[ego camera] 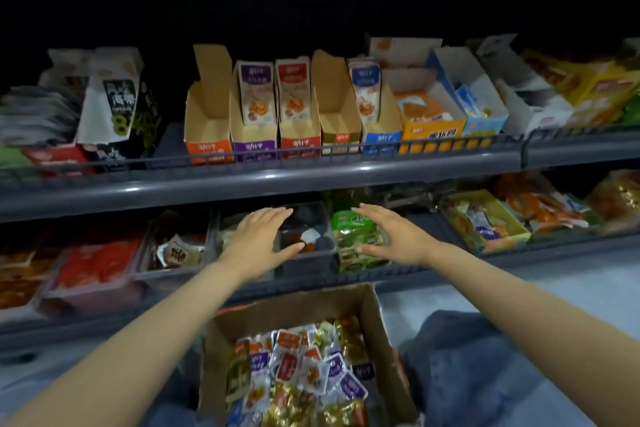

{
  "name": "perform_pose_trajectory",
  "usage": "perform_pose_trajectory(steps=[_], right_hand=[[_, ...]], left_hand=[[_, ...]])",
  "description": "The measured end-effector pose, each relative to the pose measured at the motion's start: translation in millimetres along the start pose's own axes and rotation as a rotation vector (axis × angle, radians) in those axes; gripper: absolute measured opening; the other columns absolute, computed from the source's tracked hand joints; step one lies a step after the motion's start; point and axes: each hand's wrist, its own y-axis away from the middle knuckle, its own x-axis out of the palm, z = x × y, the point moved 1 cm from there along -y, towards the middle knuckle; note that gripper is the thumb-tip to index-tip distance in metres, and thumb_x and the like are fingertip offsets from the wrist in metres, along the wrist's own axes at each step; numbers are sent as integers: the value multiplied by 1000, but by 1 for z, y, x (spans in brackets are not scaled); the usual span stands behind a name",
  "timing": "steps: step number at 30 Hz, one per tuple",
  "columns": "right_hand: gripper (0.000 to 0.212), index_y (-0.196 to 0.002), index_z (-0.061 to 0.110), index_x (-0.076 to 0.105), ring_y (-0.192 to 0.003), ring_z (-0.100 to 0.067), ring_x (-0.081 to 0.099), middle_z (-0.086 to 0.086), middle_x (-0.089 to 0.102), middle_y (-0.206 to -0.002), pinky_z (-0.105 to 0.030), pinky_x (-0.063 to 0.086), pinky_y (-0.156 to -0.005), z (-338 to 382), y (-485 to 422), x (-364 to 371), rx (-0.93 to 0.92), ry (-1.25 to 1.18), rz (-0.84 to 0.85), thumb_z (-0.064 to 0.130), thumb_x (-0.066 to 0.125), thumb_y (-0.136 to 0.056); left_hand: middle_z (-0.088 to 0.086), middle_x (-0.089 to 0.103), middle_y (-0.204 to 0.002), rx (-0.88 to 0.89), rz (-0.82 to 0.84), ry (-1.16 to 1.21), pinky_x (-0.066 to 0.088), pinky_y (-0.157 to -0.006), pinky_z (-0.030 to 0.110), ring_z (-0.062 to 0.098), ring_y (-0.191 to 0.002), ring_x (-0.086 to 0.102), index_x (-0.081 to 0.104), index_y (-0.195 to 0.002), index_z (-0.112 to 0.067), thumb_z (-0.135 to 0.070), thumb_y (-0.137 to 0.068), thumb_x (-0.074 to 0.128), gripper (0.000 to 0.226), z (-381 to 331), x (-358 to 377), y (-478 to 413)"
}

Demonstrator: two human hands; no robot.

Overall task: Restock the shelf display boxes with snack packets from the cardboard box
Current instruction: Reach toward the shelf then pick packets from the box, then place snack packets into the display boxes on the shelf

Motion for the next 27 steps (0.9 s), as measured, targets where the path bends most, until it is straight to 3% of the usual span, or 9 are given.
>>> perform_pose_trajectory(steps=[7, 14, 17, 21, 24, 27], right_hand=[[80, -150, 26, 21, -145, -19, 17, 2, 17, -158, -35, 26, -115, -27, 14, 107, 166, -29, 189, 51, 61, -85], [76, -147, 17, 27, -140, -23, 27, -7, 28, -153, -29, 24, -114, -46, 17, 189, 327, -148, 275, 40, 66, -86], [75, -145, 15, 31, -134, -23, 37, -9, 32, -149, -26, 27, -110, -52, 17, 221, 387, -229, 327, 38, 68, -85], [69, -141, 12, 39, -129, -26, 43, -10, 40, -143, -30, 32, -110, -58, 16, 260, 439, -355, 359, 32, 71, -83], [59, -135, 10, 44, -122, -23, 49, -11, 50, -135, -26, 43, -100, -74, 17, 288, 591, -557, 371, 23, 70, -84], [56, -130, 11, 45, -111, -24, 57, -9, 59, -122, -36, 49, -96, -87, 18, 307, 736, -717, 385, 28, 70, -83]], left_hand=[[-1, 28, -154, -88, 165, -50, 19, -115, 35, 18, -142, 23, 27, -148, -21, -60, -90, 44, 72, 37, 84, 45], [2, 26, -155, -216, 420, -38, 22, -115, 38, 22, -142, 23, 25, -149, -20, -63, -90, 38, 74, 65, 159, 67], [3, 26, -155, -249, 497, -48, 24, -115, 39, 23, -142, 24, 25, -149, -19, -60, -92, 39, 71, 73, 185, 71], [3, 32, -152, -280, 563, -44, 26, -113, 36, 25, -138, 30, 28, -148, -20, -57, -92, 41, 68, 82, 214, 76], [6, 32, -152, -303, 620, -15, 26, -111, 37, 26, -138, 30, 27, -148, -19, -57, -93, 41, 68, 85, 234, 77], [6, 31, -152, -313, 653, 0, 27, -110, 36, 25, -139, 28, 29, -147, -18, -57, -93, 40, 67, 84, 246, 77]])
